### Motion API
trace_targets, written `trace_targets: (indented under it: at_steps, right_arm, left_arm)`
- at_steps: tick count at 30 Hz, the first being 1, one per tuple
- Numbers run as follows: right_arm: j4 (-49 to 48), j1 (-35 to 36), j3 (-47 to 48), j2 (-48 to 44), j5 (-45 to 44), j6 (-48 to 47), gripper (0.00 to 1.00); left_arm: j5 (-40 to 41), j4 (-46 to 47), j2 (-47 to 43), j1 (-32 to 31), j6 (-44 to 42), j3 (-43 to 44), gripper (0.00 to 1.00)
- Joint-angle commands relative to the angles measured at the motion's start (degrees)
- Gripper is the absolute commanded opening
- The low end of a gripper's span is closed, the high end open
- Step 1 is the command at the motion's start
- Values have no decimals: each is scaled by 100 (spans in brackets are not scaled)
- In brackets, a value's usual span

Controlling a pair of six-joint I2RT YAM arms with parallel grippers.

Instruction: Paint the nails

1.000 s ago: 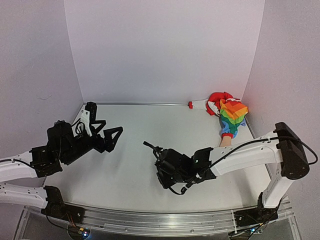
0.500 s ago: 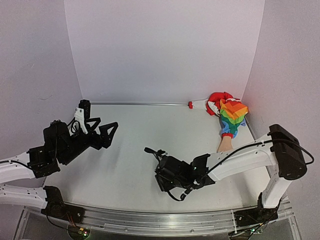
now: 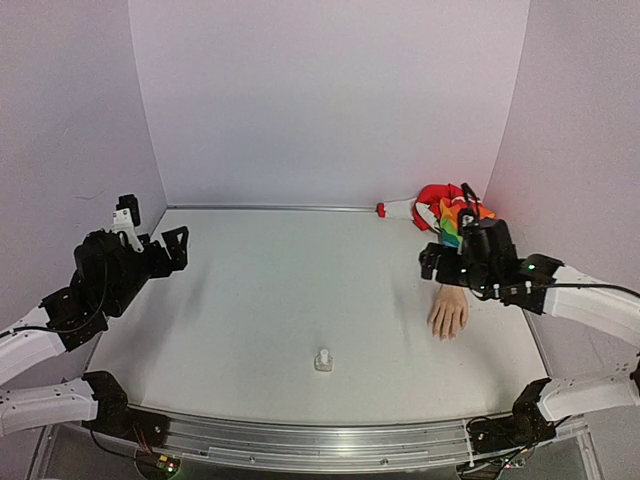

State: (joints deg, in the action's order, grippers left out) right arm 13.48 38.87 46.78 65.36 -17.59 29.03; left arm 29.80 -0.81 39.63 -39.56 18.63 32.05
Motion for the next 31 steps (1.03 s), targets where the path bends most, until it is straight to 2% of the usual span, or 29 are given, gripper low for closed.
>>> trace_targets:
  at_steps: [1, 5, 14, 31]
  right_arm:
    - [384, -1116, -339, -945, 269, -450, 98]
    - [557, -1906, -660, -1608, 267, -611, 98]
    - [560, -1976, -1584, -3066, -7, -476, 98]
    - [430, -1974, -1681, -3330, 269, -455, 98]
  left_arm:
    - [361, -370, -450, 451, -203, 181, 100]
    - [505, -548, -549, 783, -329, 281, 100]
    - [526, -465, -648, 818, -100, 96, 100]
    - [213, -208, -534, 813, -148, 156, 100]
